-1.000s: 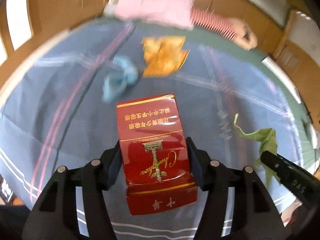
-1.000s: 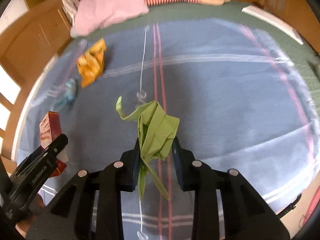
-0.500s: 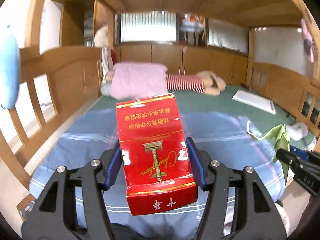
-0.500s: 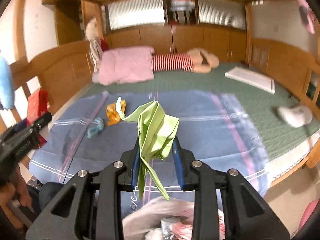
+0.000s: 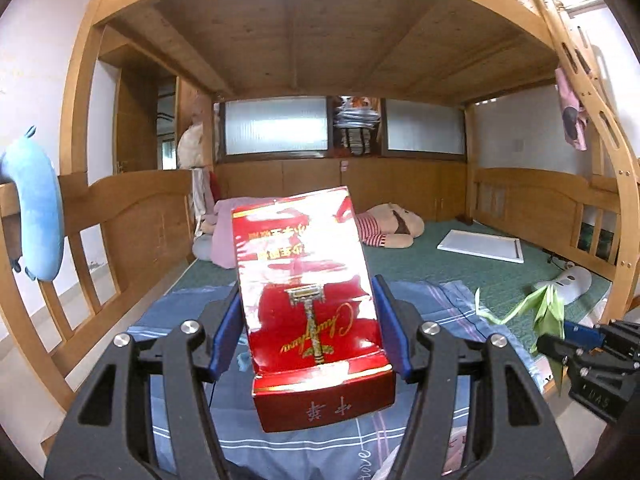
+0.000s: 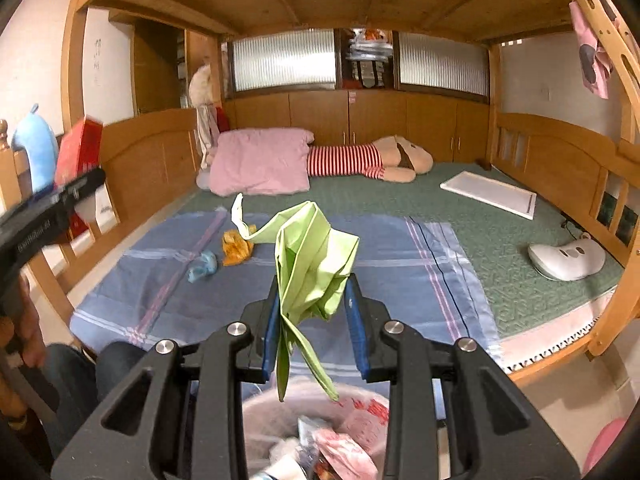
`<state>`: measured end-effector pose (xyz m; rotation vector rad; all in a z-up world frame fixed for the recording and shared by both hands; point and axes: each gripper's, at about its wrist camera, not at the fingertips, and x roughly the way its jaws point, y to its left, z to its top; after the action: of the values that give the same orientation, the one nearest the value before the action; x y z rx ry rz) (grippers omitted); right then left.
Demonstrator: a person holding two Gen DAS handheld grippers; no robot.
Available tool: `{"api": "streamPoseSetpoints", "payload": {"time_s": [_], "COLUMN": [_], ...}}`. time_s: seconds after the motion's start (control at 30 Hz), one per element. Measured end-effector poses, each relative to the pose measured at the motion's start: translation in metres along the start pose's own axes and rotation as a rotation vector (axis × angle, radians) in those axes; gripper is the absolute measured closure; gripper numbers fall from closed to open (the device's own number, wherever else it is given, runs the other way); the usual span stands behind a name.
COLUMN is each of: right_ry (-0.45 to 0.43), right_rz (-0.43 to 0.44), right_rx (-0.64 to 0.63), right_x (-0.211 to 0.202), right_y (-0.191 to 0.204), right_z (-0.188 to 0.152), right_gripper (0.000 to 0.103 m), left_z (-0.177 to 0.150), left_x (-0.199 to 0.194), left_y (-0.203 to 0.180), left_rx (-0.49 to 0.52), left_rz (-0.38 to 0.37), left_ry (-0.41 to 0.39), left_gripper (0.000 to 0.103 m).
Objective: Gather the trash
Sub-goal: 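Carry the green wrapper and red box with both tools over the bin bag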
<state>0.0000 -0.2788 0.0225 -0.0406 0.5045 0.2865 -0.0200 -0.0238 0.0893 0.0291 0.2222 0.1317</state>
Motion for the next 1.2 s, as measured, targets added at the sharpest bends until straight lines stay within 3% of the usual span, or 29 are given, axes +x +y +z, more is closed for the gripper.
{"api": "streamPoseSetpoints", "payload": {"time_s": [0.4,0.53,0.73,0.9,1.0,1.13,1.2], "right_ry": [0.127,0.084,-0.024,-0.029,0.053,0.313,0.397], "right_rz": [-0.082,-0.080,-0.050,0.010,0.061,0.047,0.027], "right_rx": [0.005,0.017,0.000,0.003,-0.025,-0.061,-0.040], "right_x": [-0.008,-0.021,-0.057,-0.073,-0.061,-0.007,0.015], "right_y": [-0.035,-0.037,-0.034,-0.036,-0.033,-0.022,-0.023], "right_z": [-0.033,-0.031,-0.020,-0.015,-0.022,-0.064,-0.083], "right_gripper": [0.072,0.072,0.072,0.072,0.071,0.070,0.062], "left_z": [0.017,0.025,0.039,0.049,0.053,0.050,0.044], "left_x": [-0.037,-0.062,-0.091,-0.111,-0.112,-0.106,-0.097], "left_y": [-0.032,-0.046,-0.057,-0.063,-0.065,-0.074,-0.078], "left_rx": [0.042,0.062,0.073,0.077,0.076,0.112,0.109], "left_rz": [-0.055,-0.059,-0.089,-0.116,-0.162,-0.218,-0.274], "left_ry": [-0.112,-0.185,-0.233,-0.269,-0.251,-0.202,-0.144], "left_gripper": [0.042,0.042,0.042,0.041,0.041,0.041,0.041]}}
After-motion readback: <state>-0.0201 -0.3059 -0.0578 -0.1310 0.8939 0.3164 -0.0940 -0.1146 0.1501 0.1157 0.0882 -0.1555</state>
